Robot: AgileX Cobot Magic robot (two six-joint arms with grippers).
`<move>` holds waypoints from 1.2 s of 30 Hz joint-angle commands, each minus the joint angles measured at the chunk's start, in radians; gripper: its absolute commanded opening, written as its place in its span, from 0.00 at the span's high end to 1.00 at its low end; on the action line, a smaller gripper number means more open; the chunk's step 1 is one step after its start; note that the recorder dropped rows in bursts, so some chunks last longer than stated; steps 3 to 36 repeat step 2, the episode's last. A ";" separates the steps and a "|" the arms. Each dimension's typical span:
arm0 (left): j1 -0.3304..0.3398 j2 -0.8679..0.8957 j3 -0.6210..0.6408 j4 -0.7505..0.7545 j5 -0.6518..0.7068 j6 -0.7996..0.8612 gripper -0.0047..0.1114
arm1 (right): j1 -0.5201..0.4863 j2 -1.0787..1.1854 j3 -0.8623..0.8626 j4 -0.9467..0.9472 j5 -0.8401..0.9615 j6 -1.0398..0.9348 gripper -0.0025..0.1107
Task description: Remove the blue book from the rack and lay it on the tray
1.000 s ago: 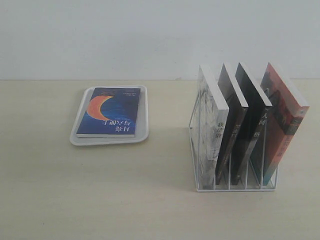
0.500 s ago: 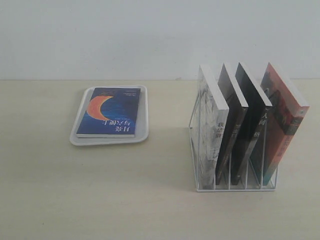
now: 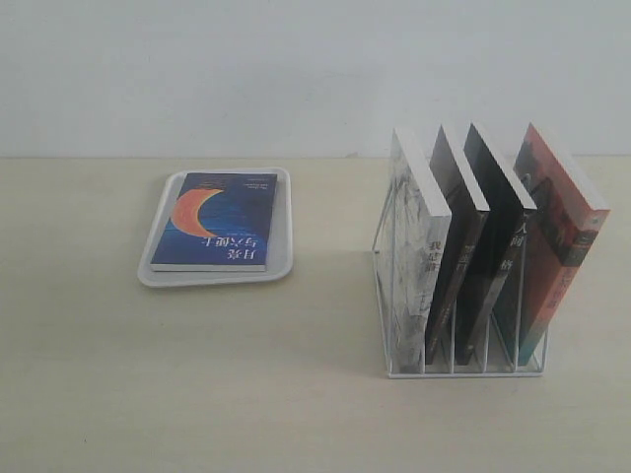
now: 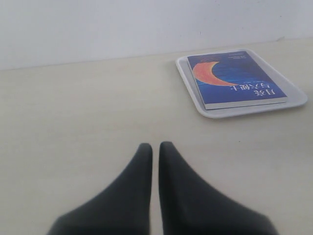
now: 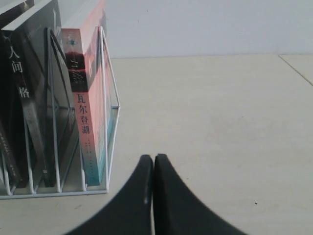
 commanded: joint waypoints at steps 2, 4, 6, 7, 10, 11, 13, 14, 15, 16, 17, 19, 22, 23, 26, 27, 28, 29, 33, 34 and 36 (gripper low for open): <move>0.002 -0.003 -0.003 -0.002 -0.016 0.004 0.92 | 0.001 -0.005 0.005 -0.003 -0.004 0.000 0.98; 0.002 -0.003 -0.003 -0.002 -0.016 0.004 0.92 | 0.001 -0.005 0.005 -0.003 -0.004 0.000 0.98; 0.002 -0.003 -0.003 -0.002 -0.016 0.004 0.92 | 0.001 -0.005 0.005 -0.003 -0.004 0.000 0.98; 0.002 -0.003 -0.003 -0.002 -0.016 0.004 0.92 | 0.001 -0.005 0.005 -0.003 -0.004 0.000 0.98; 0.002 -0.003 -0.003 -0.002 -0.016 0.004 0.92 | 0.001 -0.005 0.005 -0.003 -0.004 0.000 0.98; 0.002 -0.003 -0.003 -0.002 -0.016 0.004 0.92 | 0.001 -0.005 0.005 -0.003 -0.004 0.000 0.98; 0.002 -0.003 -0.003 -0.002 -0.016 0.004 0.92 | 0.001 -0.005 0.005 -0.003 -0.004 0.000 0.98; 0.002 -0.003 -0.003 -0.002 -0.016 0.004 0.92 | 0.001 -0.005 0.005 -0.003 -0.004 0.000 0.98; 0.002 -0.003 -0.003 -0.002 -0.016 0.004 0.92 | 0.001 -0.005 0.005 -0.003 -0.004 0.000 0.98; 0.002 -0.003 -0.003 -0.002 -0.016 0.004 0.92 | 0.001 -0.005 0.005 -0.003 -0.004 0.000 0.98; 0.002 -0.003 -0.003 -0.002 -0.016 0.004 0.92 | 0.001 -0.005 0.005 -0.003 -0.004 0.000 0.98; 0.002 -0.003 -0.003 -0.002 -0.016 0.004 0.92 | 0.001 -0.005 0.005 -0.003 -0.004 0.000 0.98; 0.002 -0.003 -0.003 -0.002 -0.016 0.004 0.92 | 0.001 -0.005 0.005 -0.003 -0.004 0.000 0.98; 0.002 -0.003 -0.003 -0.002 -0.016 0.004 0.92 | 0.001 -0.005 0.005 -0.003 -0.004 0.000 0.98; 0.002 -0.003 -0.003 -0.002 -0.016 0.004 0.92 | 0.001 -0.005 0.005 -0.003 -0.004 0.000 0.98; 0.002 -0.003 -0.003 -0.002 -0.016 0.004 0.92 | 0.001 -0.005 0.005 -0.003 -0.004 0.000 0.98; 0.002 -0.003 -0.003 -0.002 -0.016 0.004 0.92 | 0.001 -0.005 0.005 -0.003 -0.004 0.000 0.98; 0.002 -0.003 -0.003 -0.002 -0.016 0.004 0.92 | 0.001 -0.005 0.005 -0.003 -0.004 0.000 0.98; 0.002 -0.003 -0.003 -0.002 -0.016 0.004 0.92 | 0.001 -0.005 0.005 -0.003 -0.004 0.000 0.98; 0.002 -0.003 -0.003 -0.002 -0.016 0.004 0.92 | 0.001 -0.005 0.005 -0.003 -0.004 0.000 0.98; 0.002 -0.003 -0.003 -0.002 -0.016 0.004 0.92 | 0.001 -0.005 0.005 -0.003 -0.004 0.000 0.98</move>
